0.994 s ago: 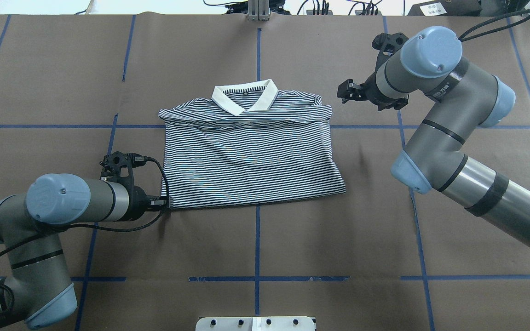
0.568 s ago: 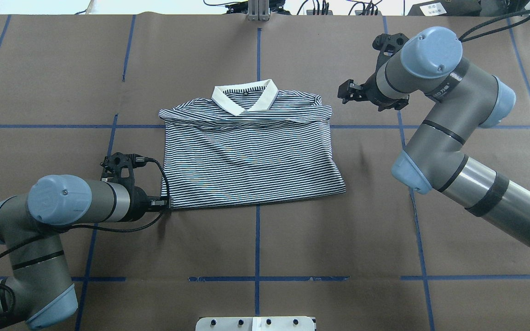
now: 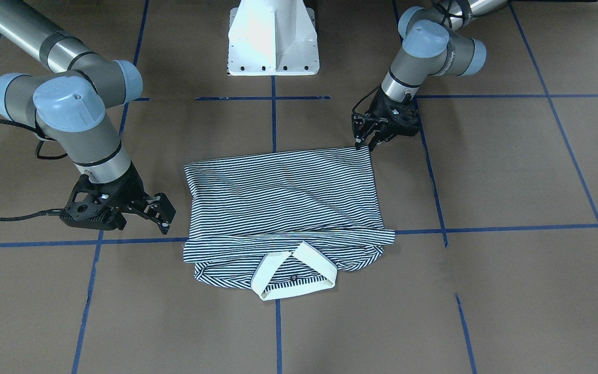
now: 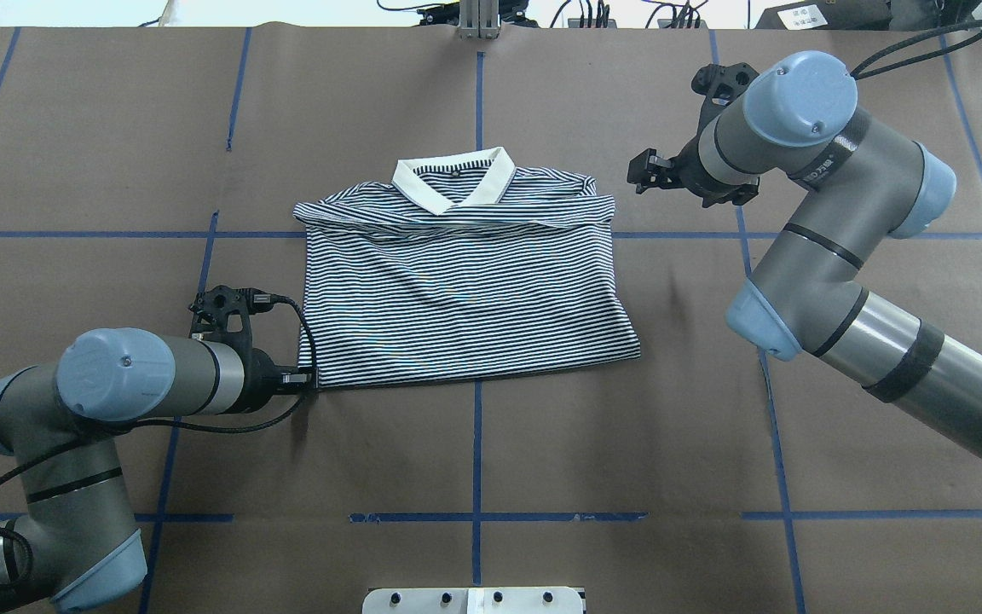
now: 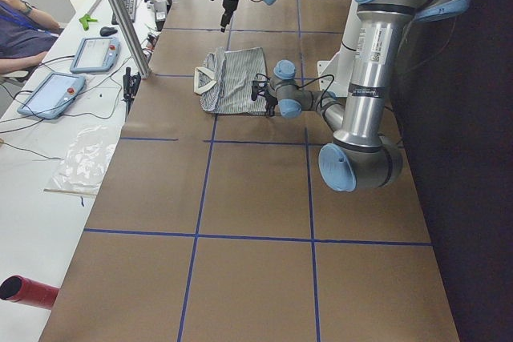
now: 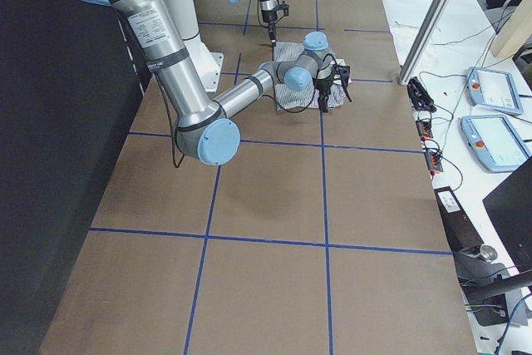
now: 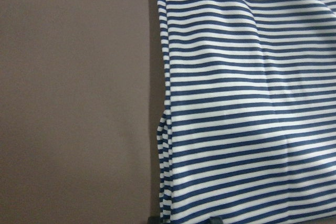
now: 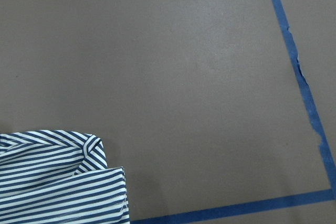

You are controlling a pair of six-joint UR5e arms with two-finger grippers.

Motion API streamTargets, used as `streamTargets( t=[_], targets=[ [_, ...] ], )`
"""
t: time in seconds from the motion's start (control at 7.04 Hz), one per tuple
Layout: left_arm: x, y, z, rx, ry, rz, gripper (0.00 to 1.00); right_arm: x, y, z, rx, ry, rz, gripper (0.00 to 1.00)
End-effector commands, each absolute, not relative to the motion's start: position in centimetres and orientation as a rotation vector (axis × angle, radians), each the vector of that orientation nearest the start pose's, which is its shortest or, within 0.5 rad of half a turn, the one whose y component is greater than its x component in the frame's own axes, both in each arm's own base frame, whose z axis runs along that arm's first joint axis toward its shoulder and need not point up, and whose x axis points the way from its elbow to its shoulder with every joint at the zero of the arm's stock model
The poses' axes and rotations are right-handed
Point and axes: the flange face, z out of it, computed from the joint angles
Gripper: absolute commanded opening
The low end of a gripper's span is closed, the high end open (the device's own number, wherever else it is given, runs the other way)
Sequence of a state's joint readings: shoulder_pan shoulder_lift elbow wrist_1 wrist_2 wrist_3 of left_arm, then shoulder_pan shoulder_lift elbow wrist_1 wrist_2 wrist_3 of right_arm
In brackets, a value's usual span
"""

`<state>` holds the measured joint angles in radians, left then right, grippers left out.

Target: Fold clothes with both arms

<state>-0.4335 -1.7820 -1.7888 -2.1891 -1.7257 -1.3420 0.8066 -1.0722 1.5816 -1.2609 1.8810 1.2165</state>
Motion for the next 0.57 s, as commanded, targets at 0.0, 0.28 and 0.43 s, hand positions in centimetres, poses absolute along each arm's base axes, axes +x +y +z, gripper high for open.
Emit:
streamTargets(
  t=[0.0, 0.28, 0.43],
  targets=[
    [47.7, -35.0, 37.6, 0.206, 1.038, -0.106, 0.0, -39.9, -56.4, 33.6, 0.2, -0.843, 0.295, 1.0],
    [46.9, -35.1, 37.7, 0.216, 1.036, -0.096, 0.0, -39.9, -56.4, 33.6, 0.201, -0.842, 0.296, 1.0],
    [46.2, -35.1, 39.0, 0.231, 1.01, -0.065, 0.0, -39.9, -56.4, 33.7, 0.2, -0.841, 0.296, 1.0]
  ],
)
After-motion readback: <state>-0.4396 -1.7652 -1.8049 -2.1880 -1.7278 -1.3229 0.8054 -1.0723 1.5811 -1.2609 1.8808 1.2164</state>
